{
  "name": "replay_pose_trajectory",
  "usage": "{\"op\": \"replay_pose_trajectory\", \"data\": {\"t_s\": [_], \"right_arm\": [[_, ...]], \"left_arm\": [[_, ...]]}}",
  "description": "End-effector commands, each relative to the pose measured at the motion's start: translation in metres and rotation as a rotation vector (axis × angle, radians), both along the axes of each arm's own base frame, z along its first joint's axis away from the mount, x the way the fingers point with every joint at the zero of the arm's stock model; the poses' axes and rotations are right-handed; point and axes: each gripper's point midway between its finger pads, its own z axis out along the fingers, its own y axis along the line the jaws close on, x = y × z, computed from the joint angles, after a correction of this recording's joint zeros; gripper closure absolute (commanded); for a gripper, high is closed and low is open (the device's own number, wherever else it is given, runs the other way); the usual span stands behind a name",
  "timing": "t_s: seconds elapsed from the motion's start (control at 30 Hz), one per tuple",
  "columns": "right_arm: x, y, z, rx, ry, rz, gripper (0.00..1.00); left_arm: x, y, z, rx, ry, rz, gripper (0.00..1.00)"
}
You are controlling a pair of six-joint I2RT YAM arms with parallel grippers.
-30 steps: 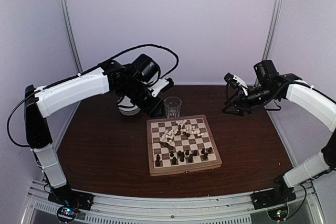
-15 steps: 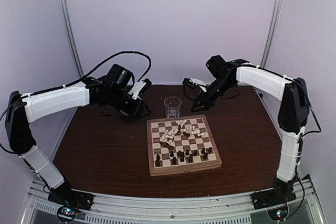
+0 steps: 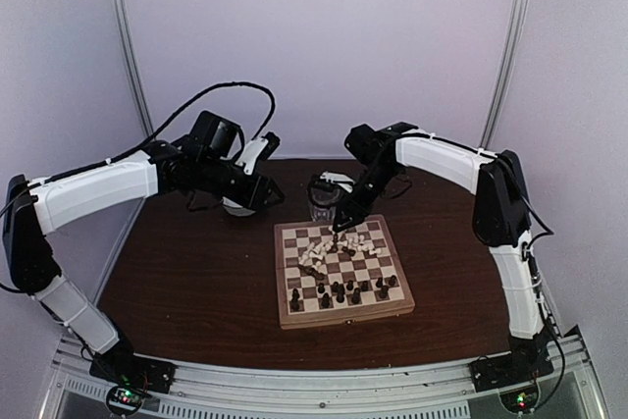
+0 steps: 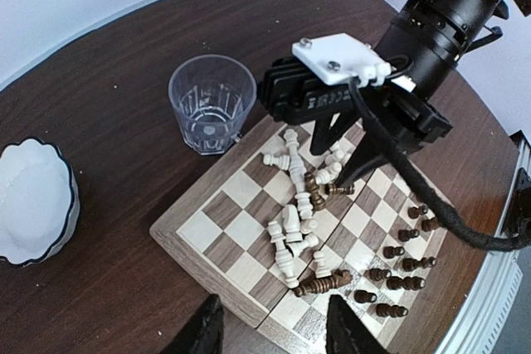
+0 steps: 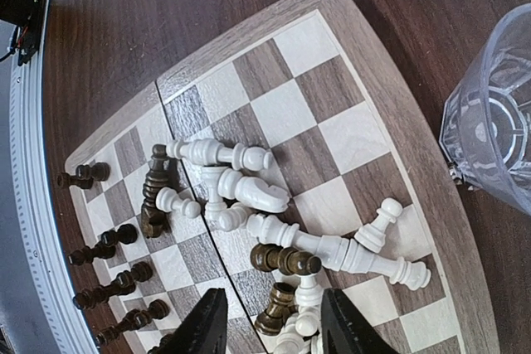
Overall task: Set up the chess pieces on the board
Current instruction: Pick up the bishop from the chessboard.
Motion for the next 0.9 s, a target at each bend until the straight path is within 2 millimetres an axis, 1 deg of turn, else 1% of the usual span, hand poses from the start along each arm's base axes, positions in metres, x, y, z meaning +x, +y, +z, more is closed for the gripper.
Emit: {"op": "replay_pose_trajectory", "data": {"t_s": [0.0,0.23,0.57,0.87], "right_arm": [[-0.001,-0.001,-0.007,-0.024,0.042,-0.022,0.58],[0.005,0.001,-0.013,-0.032,0.047,-0.049,0.57],[0.010,0.008,-0.025,-0.031,0.081,-0.069,0.57],[0.003,0.012,-0.027,-0.016,0.125,-0.055,0.62]], "left_arm": [[0.005,0.001,0.026,-0.066,-0.053,0.010,0.57],[0.004,0.002,0.028,-0.071,-0.056,0.012,0.57],[0.004,0.003,0.028,-0.070,-0.058,0.010,0.57],[0.005,0.003,0.028,-0.066,-0.059,0.008,0.57]]}}
